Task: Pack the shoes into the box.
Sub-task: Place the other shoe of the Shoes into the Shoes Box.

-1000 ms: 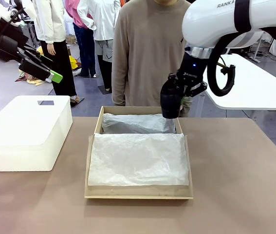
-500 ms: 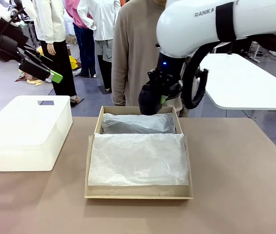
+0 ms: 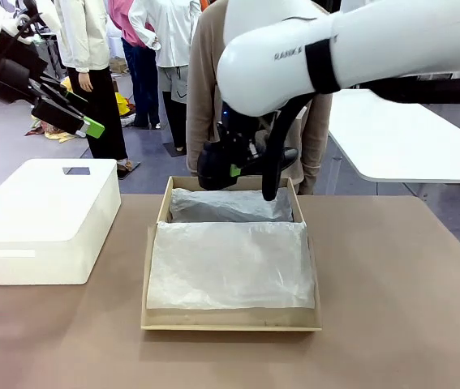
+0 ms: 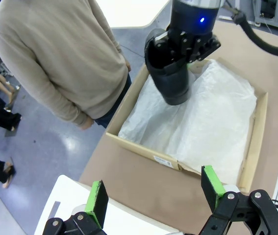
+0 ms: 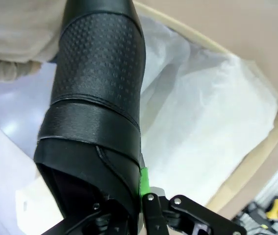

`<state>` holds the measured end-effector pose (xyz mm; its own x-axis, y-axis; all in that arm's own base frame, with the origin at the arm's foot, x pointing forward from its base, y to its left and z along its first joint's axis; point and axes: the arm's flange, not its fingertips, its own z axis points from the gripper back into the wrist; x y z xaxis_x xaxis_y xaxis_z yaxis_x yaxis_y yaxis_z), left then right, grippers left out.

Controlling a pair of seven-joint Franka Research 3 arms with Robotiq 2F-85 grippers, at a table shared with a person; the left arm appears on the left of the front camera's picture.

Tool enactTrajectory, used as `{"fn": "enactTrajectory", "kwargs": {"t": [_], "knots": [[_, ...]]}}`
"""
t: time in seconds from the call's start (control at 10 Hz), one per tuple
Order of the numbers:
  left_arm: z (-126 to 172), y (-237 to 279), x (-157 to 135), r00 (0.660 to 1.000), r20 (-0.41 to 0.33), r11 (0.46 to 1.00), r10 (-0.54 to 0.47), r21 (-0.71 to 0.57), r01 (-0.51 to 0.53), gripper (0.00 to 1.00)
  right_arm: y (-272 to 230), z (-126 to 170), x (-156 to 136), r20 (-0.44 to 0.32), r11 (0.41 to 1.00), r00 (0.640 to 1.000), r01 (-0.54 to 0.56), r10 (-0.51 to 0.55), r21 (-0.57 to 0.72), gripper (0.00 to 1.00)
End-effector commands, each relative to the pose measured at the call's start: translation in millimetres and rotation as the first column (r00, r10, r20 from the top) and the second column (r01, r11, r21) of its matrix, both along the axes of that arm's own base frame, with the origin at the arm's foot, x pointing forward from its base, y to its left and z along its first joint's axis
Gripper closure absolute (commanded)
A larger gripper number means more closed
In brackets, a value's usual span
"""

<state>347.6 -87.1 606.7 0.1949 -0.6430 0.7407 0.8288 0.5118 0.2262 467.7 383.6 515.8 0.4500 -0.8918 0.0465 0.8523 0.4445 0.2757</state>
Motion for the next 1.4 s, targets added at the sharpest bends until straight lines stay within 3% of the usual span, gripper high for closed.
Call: {"fn": "enactTrajectory", "kwargs": {"t": [0.0,0.8,1.0,1.3], "knots": [[-0.4,1.5,1.0,1.000,0.002,1.000,-0.019,-0.009,0.019,0.00,23.5,-6.6,15.3,0.053,0.996,0.995,0.085,-0.083,-0.033,1.00],[-0.4,1.5,1.0,1.000,0.002,1.000,-0.019,-0.009,0.019,0.00,21.6,-24.2,13.6,0.007,0.998,0.999,0.053,-0.053,-0.023,1.00],[-0.4,1.5,1.0,1.000,0.002,1.000,-0.019,-0.009,0.019,0.00,33.1,-29.1,8.1,0.058,0.981,0.980,0.191,-0.190,-0.021,1.00],[-0.4,1.5,1.0,1.000,0.002,1.000,-0.019,-0.009,0.019,0.00,49.4,-38.2,2.3,0.068,0.943,0.941,0.332,-0.331,0.005,1.00]]}}
